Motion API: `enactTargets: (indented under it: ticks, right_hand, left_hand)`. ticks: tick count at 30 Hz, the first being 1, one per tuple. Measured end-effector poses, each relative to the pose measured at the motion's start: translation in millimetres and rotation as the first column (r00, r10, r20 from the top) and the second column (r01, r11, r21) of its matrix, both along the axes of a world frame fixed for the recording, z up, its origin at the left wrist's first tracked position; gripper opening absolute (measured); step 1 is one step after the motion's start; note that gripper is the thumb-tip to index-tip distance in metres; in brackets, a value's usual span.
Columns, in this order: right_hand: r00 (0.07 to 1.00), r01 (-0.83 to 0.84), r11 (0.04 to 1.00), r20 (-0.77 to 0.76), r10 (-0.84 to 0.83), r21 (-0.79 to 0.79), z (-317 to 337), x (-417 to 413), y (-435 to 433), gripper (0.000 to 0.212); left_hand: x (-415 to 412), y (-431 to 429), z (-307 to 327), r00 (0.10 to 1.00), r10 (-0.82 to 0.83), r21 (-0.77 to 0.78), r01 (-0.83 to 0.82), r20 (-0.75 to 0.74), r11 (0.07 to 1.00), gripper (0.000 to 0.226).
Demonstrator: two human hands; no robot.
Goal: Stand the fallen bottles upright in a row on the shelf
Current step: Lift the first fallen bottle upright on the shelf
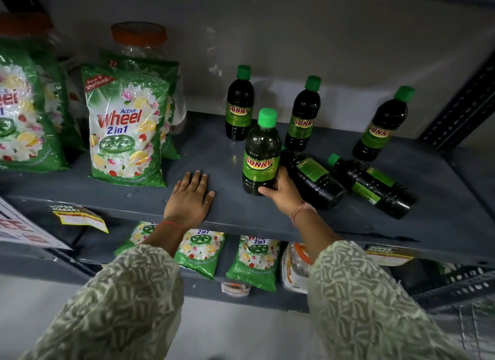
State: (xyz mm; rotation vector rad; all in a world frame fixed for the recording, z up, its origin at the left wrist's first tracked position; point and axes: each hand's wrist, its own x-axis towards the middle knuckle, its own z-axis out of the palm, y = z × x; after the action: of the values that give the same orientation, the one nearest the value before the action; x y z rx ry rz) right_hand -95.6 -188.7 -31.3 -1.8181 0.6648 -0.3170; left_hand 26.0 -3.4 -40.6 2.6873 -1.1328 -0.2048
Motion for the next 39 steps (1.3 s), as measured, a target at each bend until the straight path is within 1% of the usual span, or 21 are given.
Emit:
enactTargets:
  ticks: [4,9,14,23,26,27,28,29,30,31,32,33,34,35,36,37,38,39]
  right_hand:
    - [0.994,-0.104,0.995,-0.03,0.104,-0.008,3,-26,15,0.07]
    - [0.989,-0.147,0.989,0.003,0.147,-0.036,0,-43,29,0.062]
    - [0.987,-0.16,0.986,-0.01,0.159,-0.046,-1,-48,31,0.064]
    - [0.98,-0.198,0.978,-0.022,0.199,0.065,8,-49,31,0.066]
    - [0.975,-0.22,0.971,-0.023,0.223,0.092,13,-54,33,0.068]
    - [0.976,-0.215,0.969,0.003,0.216,0.121,17,-58,34,0.07]
    - [0.982,-0.187,0.97,0.061,0.18,0.156,21,-64,35,0.074]
    - [0.989,-0.116,0.983,0.113,0.101,0.139,29,-71,32,0.078]
    - [0.989,-0.004,0.999,0.148,-0.003,0.046,39,-77,27,0.079]
    - [0.985,0.114,0.985,0.142,-0.095,-0.132,48,-80,16,0.074]
    - [0.983,0.179,0.921,0.092,-0.156,-0.345,56,-81,-1,0.069]
    - [0.979,0.159,0.848,-0.031,-0.202,-0.505,63,-80,-19,0.068]
    - [0.956,0.071,0.807,-0.191,-0.223,-0.586,69,-77,-35,0.074]
    - [0.906,-0.052,0.79,-0.361,-0.22,-0.611,70,-70,-50,0.082]
    - [0.837,-0.171,0.779,-0.507,-0.209,-0.603,71,-64,-57,0.089]
    - [0.771,-0.244,0.784,-0.604,-0.2,-0.571,70,-58,-60,0.092]
    - [0.744,-0.254,0.808,-0.641,-0.189,-0.532,66,-54,-62,0.092]
    - [0.753,-0.201,0.848,-0.631,-0.186,-0.49,62,-50,-62,0.091]
  left_hand:
    - [-1,-2,2,1.0,0.001,0.014,-0.001,-0.004,1.0,0.056]
    - [0,-2,1,1.0,0.004,0.019,-0.004,-0.003,1.0,0.056]
    - [0,-2,1,1.0,0.006,0.018,-0.006,-0.006,1.0,0.056]
    - [-1,-4,4,0.999,0.026,0.027,-0.025,-0.029,0.999,0.056]
    - [-7,-9,5,0.997,0.049,0.001,-0.049,-0.056,0.999,0.056]
    - [-9,-12,5,0.997,0.047,-0.01,-0.048,-0.057,0.999,0.055]
    - [-10,-13,5,0.998,0.037,-0.014,-0.037,-0.056,0.999,0.055]
    - [-11,-15,4,0.998,0.022,-0.016,-0.023,-0.055,1.0,0.054]
    - [-12,-18,4,0.998,0.01,-0.018,-0.011,-0.057,1.0,0.054]
    - [-12,-19,4,0.998,0.002,-0.02,-0.004,-0.062,1.0,0.054]
    - [-13,-22,5,0.998,-0.001,-0.022,0.0,-0.065,1.0,0.054]
    - [-15,-23,4,0.998,0.0,-0.02,-0.001,-0.066,1.0,0.053]
    - [-16,-24,4,0.998,0.003,-0.019,-0.004,-0.06,1.0,0.053]
    - [-16,-25,3,0.999,0.007,-0.021,-0.008,-0.049,1.0,0.053]
    - [-17,-24,2,0.999,0.011,-0.024,-0.012,-0.037,1.0,0.053]
    - [-17,-24,1,1.0,0.013,-0.027,-0.014,-0.026,1.0,0.053]
    - [-17,-24,1,1.0,0.014,-0.028,-0.015,-0.017,1.0,0.053]
    - [-17,-24,1,1.0,0.014,-0.028,-0.015,-0.012,0.999,0.053]
